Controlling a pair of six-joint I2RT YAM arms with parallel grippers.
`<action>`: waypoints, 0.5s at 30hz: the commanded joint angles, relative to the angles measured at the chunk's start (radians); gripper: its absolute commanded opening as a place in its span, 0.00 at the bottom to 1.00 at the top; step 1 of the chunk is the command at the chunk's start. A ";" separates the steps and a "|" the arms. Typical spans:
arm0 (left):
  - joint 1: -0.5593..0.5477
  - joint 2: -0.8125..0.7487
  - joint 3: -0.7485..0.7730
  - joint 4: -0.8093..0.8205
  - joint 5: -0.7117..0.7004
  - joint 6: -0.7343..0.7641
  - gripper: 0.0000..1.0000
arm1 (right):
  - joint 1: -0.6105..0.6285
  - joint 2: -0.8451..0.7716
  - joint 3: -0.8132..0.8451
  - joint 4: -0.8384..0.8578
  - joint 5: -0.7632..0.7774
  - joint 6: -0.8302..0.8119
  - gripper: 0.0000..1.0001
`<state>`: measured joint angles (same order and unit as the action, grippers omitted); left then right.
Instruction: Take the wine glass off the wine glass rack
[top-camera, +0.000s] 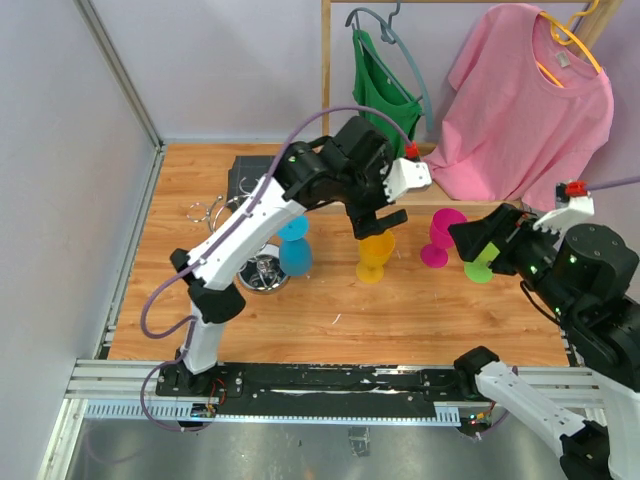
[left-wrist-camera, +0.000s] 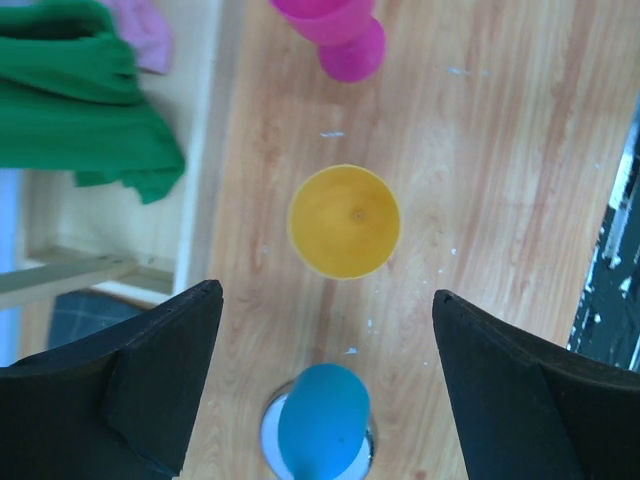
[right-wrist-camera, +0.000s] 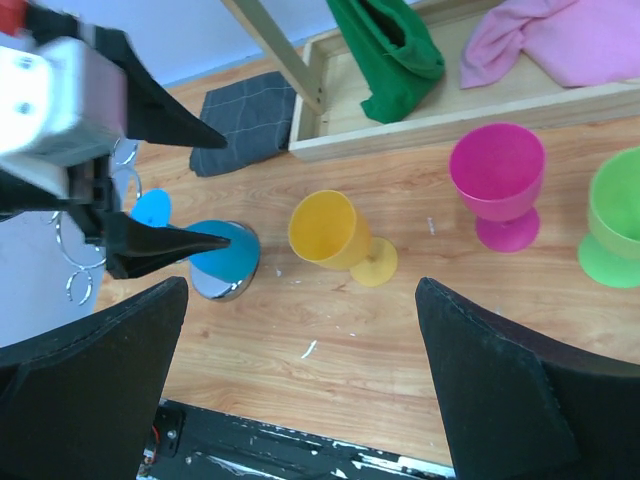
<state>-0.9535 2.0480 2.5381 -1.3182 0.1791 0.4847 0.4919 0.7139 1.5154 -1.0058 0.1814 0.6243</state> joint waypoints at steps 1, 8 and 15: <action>0.012 -0.182 -0.029 0.138 -0.127 -0.037 0.93 | -0.009 0.076 0.005 0.133 -0.114 0.010 0.99; 0.379 -0.415 -0.176 0.242 -0.069 -0.159 0.94 | 0.010 0.286 -0.023 0.381 -0.295 0.078 0.99; 0.804 -0.664 -0.521 0.377 0.133 -0.244 0.94 | 0.161 0.478 0.013 0.494 -0.296 0.108 0.99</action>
<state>-0.2760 1.4826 2.1555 -1.0218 0.1741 0.3073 0.5621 1.1351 1.5063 -0.6262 -0.0834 0.6971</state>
